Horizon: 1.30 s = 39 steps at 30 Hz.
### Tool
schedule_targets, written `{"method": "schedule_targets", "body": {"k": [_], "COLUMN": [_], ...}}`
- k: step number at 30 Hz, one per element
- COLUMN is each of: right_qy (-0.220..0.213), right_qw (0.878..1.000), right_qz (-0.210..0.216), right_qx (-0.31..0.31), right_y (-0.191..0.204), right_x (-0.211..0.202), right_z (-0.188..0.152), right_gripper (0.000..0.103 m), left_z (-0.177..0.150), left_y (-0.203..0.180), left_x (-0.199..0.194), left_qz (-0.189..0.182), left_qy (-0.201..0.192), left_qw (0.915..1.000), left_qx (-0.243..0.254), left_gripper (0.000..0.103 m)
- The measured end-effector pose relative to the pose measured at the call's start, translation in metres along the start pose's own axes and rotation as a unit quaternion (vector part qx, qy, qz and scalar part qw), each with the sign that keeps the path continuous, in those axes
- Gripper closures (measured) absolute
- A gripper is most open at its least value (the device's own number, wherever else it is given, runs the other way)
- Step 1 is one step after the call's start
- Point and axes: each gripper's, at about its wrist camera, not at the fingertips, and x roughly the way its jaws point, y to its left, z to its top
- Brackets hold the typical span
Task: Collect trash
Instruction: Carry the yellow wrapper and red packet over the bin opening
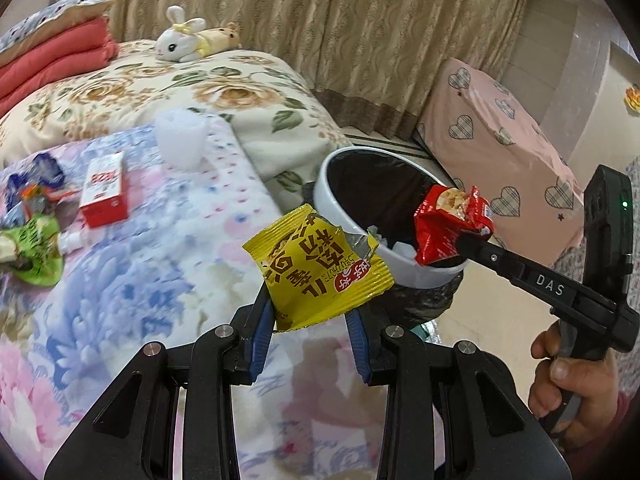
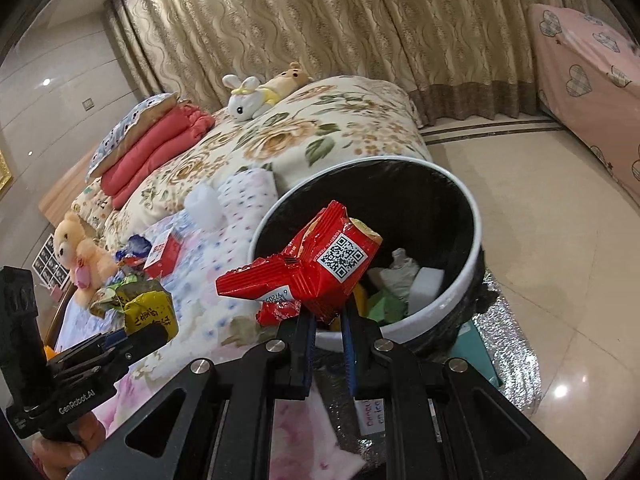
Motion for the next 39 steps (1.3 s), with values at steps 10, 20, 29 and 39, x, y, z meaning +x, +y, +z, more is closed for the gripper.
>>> {"method": "schedule_targets", "body": {"k": [10, 20, 29, 39], "right_qy": [0.0, 0.007, 0.022, 0.031], "right_qw": [1.0, 1.0, 0.999, 0.999], "right_qz": [-0.011, -0.015, -0.02, -0.026], "right_qx": [0.008, 0.014, 0.021, 0.022], "right_y": [-0.016, -0.032, -0.044, -0.053], "right_x": [0.004, 0.015, 0.025, 0.033], "right_z": [0.012, 0.021, 0.028, 0.033], "right_gripper": [0.091, 0.091, 0.091, 0.087], "left_z": [0.019, 0.038, 0.048, 0.054], "left_y": [-0.025, -0.044, -0.057, -0.065], "left_x": [0.021, 0.04, 0.055, 0.069], "left_qz": [-0.011, -0.019, -0.019, -0.017], "left_qy": [0.007, 0.012, 0.018, 0.028], "left_qw": [0.9996, 0.9987, 0.9979, 0.9972], "left_qx": [0.026, 0.045, 0.06, 0.067], "left_gripper": [0.071, 0.07, 0.07, 0.068]}}
